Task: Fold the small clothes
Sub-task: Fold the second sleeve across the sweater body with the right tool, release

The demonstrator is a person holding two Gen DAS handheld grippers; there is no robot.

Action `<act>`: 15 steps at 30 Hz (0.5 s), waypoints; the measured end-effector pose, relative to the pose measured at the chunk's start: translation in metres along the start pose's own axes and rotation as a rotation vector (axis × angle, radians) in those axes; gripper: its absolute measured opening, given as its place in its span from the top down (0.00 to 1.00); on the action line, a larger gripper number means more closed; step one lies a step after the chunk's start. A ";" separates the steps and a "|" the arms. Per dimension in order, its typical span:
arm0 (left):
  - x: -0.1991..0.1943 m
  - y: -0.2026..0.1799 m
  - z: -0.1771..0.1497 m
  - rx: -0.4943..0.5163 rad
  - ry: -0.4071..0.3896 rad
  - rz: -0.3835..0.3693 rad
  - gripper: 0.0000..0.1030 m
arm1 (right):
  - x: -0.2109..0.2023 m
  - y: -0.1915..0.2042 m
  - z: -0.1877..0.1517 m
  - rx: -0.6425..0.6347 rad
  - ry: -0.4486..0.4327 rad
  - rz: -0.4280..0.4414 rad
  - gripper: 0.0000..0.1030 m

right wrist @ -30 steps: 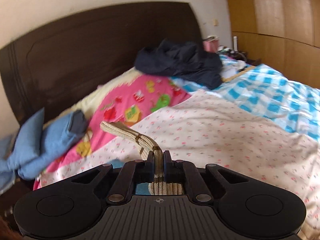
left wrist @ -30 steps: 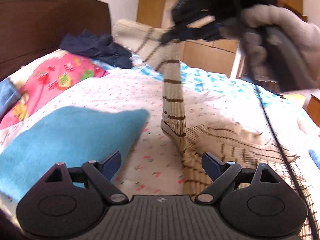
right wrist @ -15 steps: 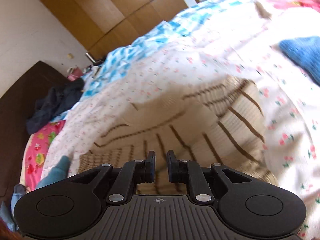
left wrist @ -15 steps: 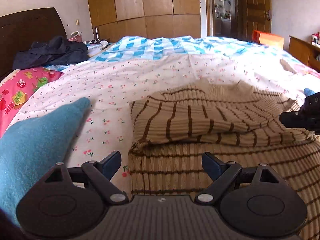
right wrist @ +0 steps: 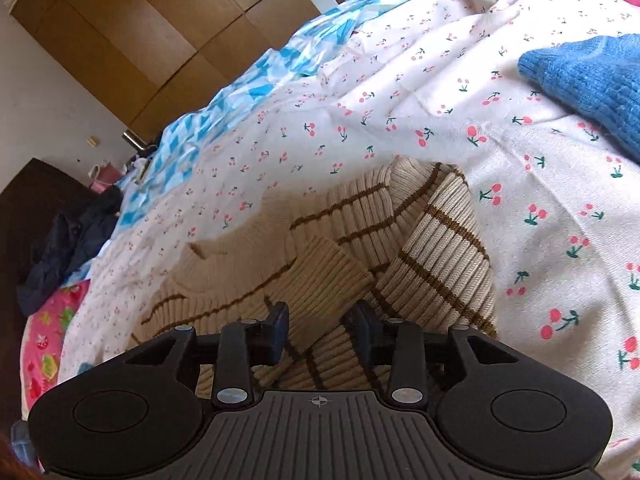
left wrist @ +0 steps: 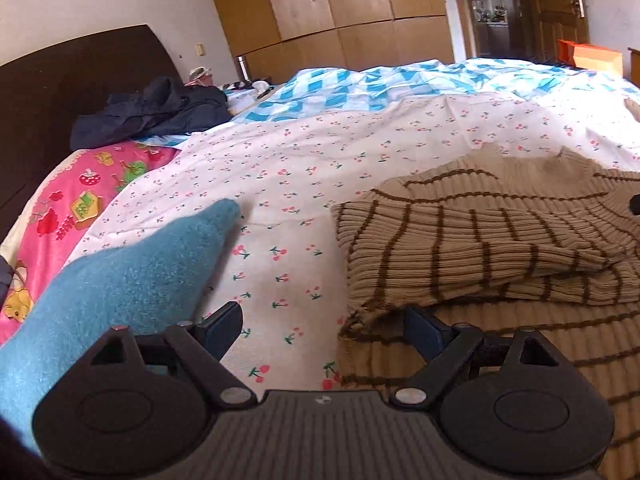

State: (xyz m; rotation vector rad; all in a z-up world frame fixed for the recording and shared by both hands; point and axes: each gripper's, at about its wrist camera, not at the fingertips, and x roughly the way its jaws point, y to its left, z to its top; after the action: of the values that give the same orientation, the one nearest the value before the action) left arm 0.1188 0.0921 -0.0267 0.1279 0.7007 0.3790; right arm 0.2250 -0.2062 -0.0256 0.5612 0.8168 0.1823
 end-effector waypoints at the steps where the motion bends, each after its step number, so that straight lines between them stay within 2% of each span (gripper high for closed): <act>1: 0.004 0.003 0.001 -0.015 0.013 0.026 0.11 | 0.001 0.001 0.000 -0.007 -0.005 0.002 0.65; 2: 0.008 0.008 0.001 -0.043 0.024 0.038 0.10 | 0.002 0.001 0.000 -0.006 -0.006 0.000 0.67; 4: 0.013 0.018 -0.001 -0.098 0.048 0.032 0.09 | 0.004 -0.003 0.001 0.023 0.009 -0.003 0.89; 6: 0.016 0.022 -0.004 -0.119 0.061 0.033 0.09 | 0.000 -0.009 0.001 0.067 0.012 0.021 0.94; 8: 0.016 0.022 -0.005 -0.121 0.056 0.033 0.09 | -0.015 -0.010 0.003 0.096 -0.013 0.064 0.95; 11: 0.009 0.017 -0.004 -0.114 0.011 0.033 0.09 | -0.047 -0.003 0.001 0.065 -0.087 0.123 0.96; 13: 0.009 0.015 -0.002 -0.103 0.004 0.036 0.09 | -0.061 -0.004 -0.003 0.076 -0.121 0.130 0.96; 15: 0.015 0.013 -0.003 -0.092 0.033 0.036 0.09 | -0.061 -0.010 -0.010 0.071 -0.123 0.089 0.96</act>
State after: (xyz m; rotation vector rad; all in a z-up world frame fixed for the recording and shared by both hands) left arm 0.1233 0.1096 -0.0353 0.0469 0.7129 0.4481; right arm 0.1758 -0.2326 0.0029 0.6702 0.6817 0.1992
